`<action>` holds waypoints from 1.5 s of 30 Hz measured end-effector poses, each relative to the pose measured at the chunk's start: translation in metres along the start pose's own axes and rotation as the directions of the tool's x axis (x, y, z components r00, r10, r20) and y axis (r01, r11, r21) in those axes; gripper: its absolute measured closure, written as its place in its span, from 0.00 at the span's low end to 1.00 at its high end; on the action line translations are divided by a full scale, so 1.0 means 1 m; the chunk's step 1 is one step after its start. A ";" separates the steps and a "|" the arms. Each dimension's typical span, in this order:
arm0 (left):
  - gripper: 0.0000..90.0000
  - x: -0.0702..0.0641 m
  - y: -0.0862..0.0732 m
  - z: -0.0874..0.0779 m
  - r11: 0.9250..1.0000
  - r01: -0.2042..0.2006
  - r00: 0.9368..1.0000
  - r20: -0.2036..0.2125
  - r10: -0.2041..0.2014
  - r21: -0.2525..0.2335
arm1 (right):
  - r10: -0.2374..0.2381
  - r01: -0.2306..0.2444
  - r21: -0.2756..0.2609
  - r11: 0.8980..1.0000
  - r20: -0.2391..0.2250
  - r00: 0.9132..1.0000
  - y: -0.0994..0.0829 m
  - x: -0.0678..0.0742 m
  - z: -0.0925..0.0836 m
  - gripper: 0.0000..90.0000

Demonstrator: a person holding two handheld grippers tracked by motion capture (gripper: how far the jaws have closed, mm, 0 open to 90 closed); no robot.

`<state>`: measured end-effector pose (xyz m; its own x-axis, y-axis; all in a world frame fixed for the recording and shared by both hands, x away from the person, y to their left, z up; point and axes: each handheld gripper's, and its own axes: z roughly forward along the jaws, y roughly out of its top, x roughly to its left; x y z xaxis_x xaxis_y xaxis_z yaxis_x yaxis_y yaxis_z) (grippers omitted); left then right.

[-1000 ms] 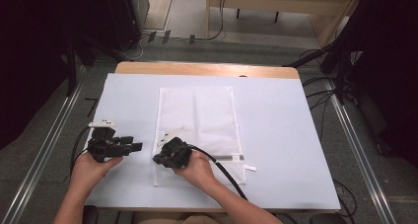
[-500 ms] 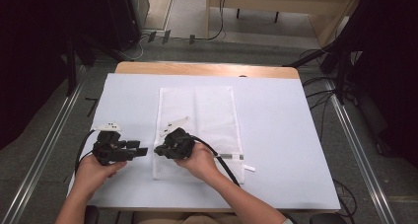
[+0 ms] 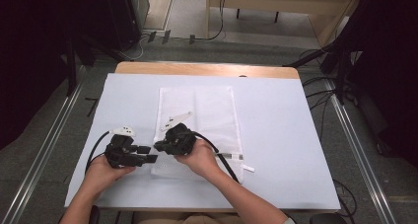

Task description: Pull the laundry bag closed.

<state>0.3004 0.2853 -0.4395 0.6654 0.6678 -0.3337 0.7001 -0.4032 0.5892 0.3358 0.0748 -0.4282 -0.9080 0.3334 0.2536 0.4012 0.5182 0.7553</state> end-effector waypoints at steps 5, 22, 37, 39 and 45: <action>0.57 0.001 0.003 0.005 1.000 -0.001 1.000 0.013 0.001 0.011 | 0.006 -0.006 -0.002 1.000 -0.027 1.000 0.001 0.001 -0.003 0.98; 0.82 0.002 0.005 0.003 1.000 -0.005 0.999 0.033 0.005 -0.006 | 0.000 0.000 0.002 1.000 -0.071 0.997 -0.001 0.004 -0.004 0.98; 0.98 0.000 0.006 0.003 0.999 0.013 0.997 0.073 -0.016 0.035 | -0.021 0.023 0.020 1.000 -0.052 0.998 -0.004 0.000 -0.002 0.98; 0.98 0.001 0.006 0.002 0.999 0.019 0.997 0.077 -0.022 0.040 | -0.029 0.030 0.023 0.999 -0.050 0.998 -0.005 0.000 -0.001 0.98; 0.99 0.002 0.005 0.000 0.998 0.032 0.996 0.083 -0.035 0.045 | -0.053 0.054 0.014 0.998 -0.052 0.997 -0.008 -0.001 0.001 0.98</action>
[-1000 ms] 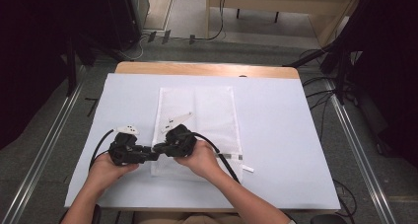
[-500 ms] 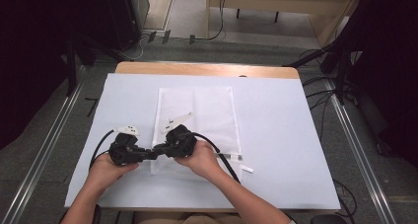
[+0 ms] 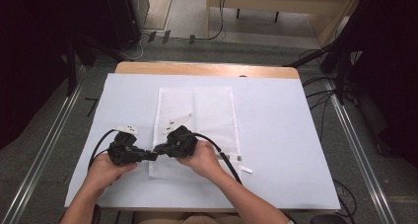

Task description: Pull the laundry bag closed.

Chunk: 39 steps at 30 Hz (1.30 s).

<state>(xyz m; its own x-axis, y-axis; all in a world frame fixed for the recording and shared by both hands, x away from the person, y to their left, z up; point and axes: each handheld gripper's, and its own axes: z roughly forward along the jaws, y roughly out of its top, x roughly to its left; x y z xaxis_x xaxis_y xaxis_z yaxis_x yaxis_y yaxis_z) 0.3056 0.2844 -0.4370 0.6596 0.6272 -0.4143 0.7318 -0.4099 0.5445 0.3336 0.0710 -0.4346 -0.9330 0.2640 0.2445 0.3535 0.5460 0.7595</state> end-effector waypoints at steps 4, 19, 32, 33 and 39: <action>0.99 -0.001 0.000 0.000 1.000 -0.002 1.000 -0.005 0.002 0.002 | -0.024 0.024 0.005 1.000 0.008 1.000 -0.003 0.000 -0.001 0.98; 1.00 -0.007 0.001 -0.004 0.999 -0.045 0.999 -0.021 0.045 0.010 | -0.073 0.073 -0.005 0.997 0.008 0.997 -0.011 0.000 -0.004 0.98; 0.99 -0.006 0.002 0.003 0.999 -0.043 0.999 -0.010 0.043 0.029 | -0.058 0.058 0.010 0.998 0.014 0.998 -0.014 -0.002 -0.003 0.96; 0.99 -0.006 0.002 0.002 0.999 -0.043 0.999 -0.014 0.044 0.026 | -0.057 0.057 0.012 0.998 0.014 0.998 -0.014 -0.002 -0.002 0.96; 0.99 -0.005 0.002 0.000 0.999 -0.038 0.999 -0.012 0.038 0.017 | -0.053 0.052 0.027 0.998 0.023 0.998 -0.014 -0.001 0.001 0.97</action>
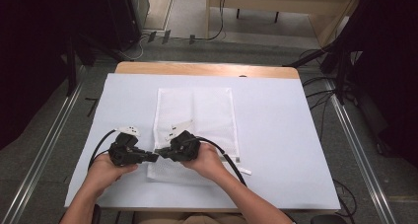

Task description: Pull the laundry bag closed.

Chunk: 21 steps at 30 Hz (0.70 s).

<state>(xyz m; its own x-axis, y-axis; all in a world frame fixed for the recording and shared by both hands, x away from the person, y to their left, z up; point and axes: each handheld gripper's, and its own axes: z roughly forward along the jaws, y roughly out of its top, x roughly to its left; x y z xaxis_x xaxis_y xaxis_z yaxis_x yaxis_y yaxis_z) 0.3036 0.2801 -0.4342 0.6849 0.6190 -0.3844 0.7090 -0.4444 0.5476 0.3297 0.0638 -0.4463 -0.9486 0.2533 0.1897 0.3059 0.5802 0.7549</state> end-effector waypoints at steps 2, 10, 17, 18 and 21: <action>0.99 0.000 0.000 0.000 1.000 -0.003 1.000 0.001 0.003 0.002 | 0.008 -0.008 -0.005 1.000 -0.008 1.000 0.000 -0.001 0.001 0.95; 0.99 -0.001 0.000 0.001 1.000 -0.006 1.000 -0.005 0.006 0.008 | 0.001 -0.001 0.001 1.000 -0.007 1.000 0.000 -0.001 0.002 0.96; 0.99 0.000 0.000 0.001 1.000 -0.006 1.000 -0.012 0.006 0.009 | -0.027 0.027 0.009 1.000 0.009 1.000 0.001 0.001 0.001 0.98; 0.99 0.000 -0.001 0.001 1.000 -0.004 1.000 -0.017 0.004 0.011 | -0.036 0.036 0.017 0.999 0.012 0.999 0.001 0.001 0.001 0.98; 0.99 0.000 0.000 0.001 1.000 -0.004 1.000 -0.004 0.004 0.006 | -0.043 0.042 0.036 0.998 0.025 0.999 0.001 0.003 0.000 0.98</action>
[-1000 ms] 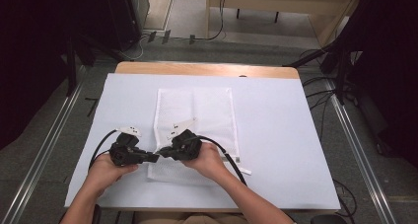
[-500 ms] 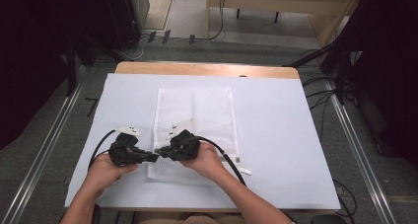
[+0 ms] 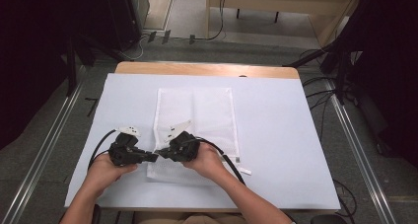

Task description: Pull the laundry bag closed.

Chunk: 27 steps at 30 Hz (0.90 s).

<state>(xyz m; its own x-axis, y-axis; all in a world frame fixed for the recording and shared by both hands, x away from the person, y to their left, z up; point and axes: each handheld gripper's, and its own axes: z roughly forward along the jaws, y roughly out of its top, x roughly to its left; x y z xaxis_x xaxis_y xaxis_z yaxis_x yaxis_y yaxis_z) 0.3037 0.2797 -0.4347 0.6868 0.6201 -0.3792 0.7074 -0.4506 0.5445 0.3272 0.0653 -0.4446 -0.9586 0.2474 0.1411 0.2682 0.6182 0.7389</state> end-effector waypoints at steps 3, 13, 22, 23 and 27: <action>0.99 -0.001 0.000 -0.002 1.000 0.004 1.000 -0.013 -0.004 -0.003 | -0.011 0.011 0.016 1.000 0.009 1.000 0.000 0.000 0.000 0.98; 0.99 0.003 -0.003 -0.009 0.999 0.004 1.000 -0.002 -0.004 -0.033 | 0.008 -0.009 0.046 0.999 0.023 1.000 -0.007 -0.008 -0.007 0.98; 0.99 0.003 -0.003 -0.009 0.999 -0.001 1.000 -0.005 0.001 -0.040 | 0.000 -0.001 0.040 0.999 0.008 1.000 -0.014 -0.010 -0.013 0.98; 0.99 0.002 -0.004 -0.009 0.999 -0.001 1.000 -0.004 0.001 -0.042 | -0.001 0.001 0.033 0.999 0.008 1.000 -0.014 -0.010 -0.014 0.98; 0.99 0.001 -0.003 -0.008 0.999 -0.010 1.000 -0.002 0.010 -0.034 | -0.009 0.008 0.030 1.000 0.007 1.000 -0.014 -0.011 -0.017 0.98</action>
<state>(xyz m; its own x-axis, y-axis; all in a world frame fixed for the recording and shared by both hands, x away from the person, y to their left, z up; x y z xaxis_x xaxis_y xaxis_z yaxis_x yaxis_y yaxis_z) 0.3012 0.2870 -0.4309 0.6936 0.6168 -0.3721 0.6942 -0.4346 0.5737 0.3322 0.0407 -0.4454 -0.9601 0.2475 0.1298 0.2629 0.6422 0.7201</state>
